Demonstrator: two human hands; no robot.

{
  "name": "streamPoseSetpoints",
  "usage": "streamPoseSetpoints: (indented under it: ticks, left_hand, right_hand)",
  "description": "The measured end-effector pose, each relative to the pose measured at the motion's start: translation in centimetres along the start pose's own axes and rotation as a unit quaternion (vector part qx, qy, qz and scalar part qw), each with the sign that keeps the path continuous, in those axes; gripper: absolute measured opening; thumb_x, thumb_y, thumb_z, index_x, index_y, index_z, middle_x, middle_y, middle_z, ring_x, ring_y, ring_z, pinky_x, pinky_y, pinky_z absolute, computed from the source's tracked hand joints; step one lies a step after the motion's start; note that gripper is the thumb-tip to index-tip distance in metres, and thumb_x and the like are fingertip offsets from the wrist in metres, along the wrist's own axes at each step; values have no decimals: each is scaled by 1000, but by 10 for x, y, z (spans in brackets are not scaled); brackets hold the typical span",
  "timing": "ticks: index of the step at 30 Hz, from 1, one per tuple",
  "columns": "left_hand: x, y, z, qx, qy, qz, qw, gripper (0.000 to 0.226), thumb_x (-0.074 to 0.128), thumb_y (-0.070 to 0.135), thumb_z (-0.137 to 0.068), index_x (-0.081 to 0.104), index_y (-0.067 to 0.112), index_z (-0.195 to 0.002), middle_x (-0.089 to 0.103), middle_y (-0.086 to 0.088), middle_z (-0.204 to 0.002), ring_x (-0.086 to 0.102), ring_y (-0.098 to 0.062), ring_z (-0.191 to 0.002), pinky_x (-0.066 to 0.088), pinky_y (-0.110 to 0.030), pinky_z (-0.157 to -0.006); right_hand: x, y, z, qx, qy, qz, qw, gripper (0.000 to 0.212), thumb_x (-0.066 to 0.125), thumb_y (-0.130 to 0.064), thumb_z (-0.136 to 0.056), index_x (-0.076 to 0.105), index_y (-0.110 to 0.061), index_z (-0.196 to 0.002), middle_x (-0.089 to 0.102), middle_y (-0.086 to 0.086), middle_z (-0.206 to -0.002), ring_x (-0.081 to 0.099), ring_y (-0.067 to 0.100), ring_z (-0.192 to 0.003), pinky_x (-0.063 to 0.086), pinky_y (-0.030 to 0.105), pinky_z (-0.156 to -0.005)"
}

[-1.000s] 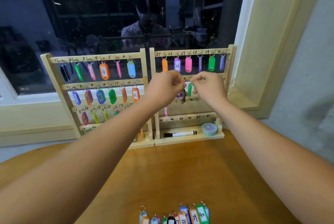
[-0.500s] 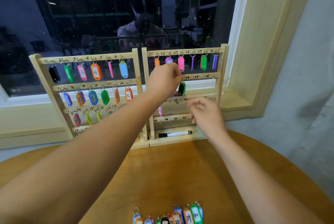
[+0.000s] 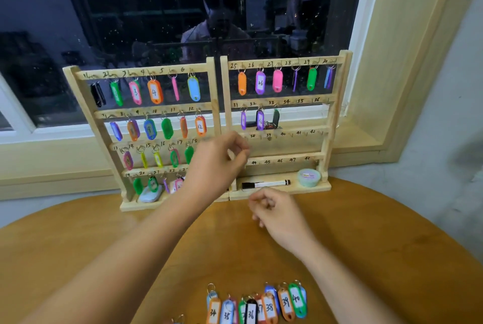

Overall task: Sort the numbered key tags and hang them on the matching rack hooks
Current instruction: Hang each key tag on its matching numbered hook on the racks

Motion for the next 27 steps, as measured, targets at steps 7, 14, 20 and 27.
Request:
streamPoseSetpoints:
  ticks: [7, 14, 20, 27]
  left_hand:
    - [-1, -65, 96, -115, -80, 17, 990, 15, 77, 24, -93, 71, 36, -86, 72, 17, -83, 67, -5, -65, 52, -27, -67]
    - [11, -96, 171, -162, -188, 26, 968, 6, 81, 36, -91, 75, 38, -90, 75, 21, -86, 70, -3, -80, 54, -22, -74]
    - [13, -104, 186, -125, -249, 39, 960, 7, 82, 35, -91, 78, 38, -96, 73, 21, -96, 68, -3, -90, 48, -13, -76]
    - [13, -109, 190, -111, -320, 76, 938, 13, 82, 43, -89, 76, 44, -100, 66, 15, -103, 62, -9, -89, 53, -28, -84]
  right_hand:
    - [36, 14, 17, 18, -133, 113, 984, 6, 71, -32, -101, 76, -30, -103, 74, -3, -92, 68, 13, -85, 56, 41, -85]
    - [57, 18, 35, 25, -261, 186, 947, 7, 76, -36, -96, 78, -29, -99, 74, -11, -98, 63, -1, -84, 55, 27, -82]
    - [72, 15, 48, 14, -297, 210, 931, 17, 78, -47, -92, 74, -30, -93, 68, -12, -99, 63, 2, -84, 53, 25, -74]
    - [84, 11, 56, -32, -299, 247, 921, 24, 79, -52, -87, 69, -30, -88, 59, -12, -100, 53, 4, -100, 45, 27, -89]
Point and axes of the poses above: each hand's wrist, its own z-axis away from the middle knuckle, its own x-axis out of the palm, y = z × x, the point moved 4 cm from there along -z, towards the middle knuckle
